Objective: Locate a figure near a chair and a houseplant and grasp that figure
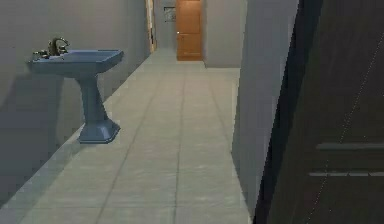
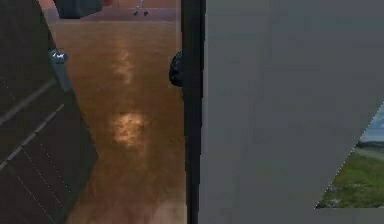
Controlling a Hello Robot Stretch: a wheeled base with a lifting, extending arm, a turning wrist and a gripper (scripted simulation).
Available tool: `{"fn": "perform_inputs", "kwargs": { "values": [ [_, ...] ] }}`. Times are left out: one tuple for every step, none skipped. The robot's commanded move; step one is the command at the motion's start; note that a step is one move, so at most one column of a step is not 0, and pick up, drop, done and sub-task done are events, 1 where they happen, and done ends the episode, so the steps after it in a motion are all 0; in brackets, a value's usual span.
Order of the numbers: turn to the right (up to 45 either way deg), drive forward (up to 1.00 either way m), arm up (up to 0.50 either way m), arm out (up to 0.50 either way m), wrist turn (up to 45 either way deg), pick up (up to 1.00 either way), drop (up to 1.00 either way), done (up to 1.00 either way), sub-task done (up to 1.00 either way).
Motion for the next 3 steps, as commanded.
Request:
{"fn": "perform_inputs", "kwargs": {
  "values": [
    [0.0,0.75,0.0,0.0,0.0,0.0,0.0,0.0,0.0],
    [-9.0,0.0,0.0,0.0,0.0,0.0,0.0,0.0,0.0],
    [0.0,1.0,0.0,0.0,0.0,0.0,0.0,0.0,0.0]
  ]
}}
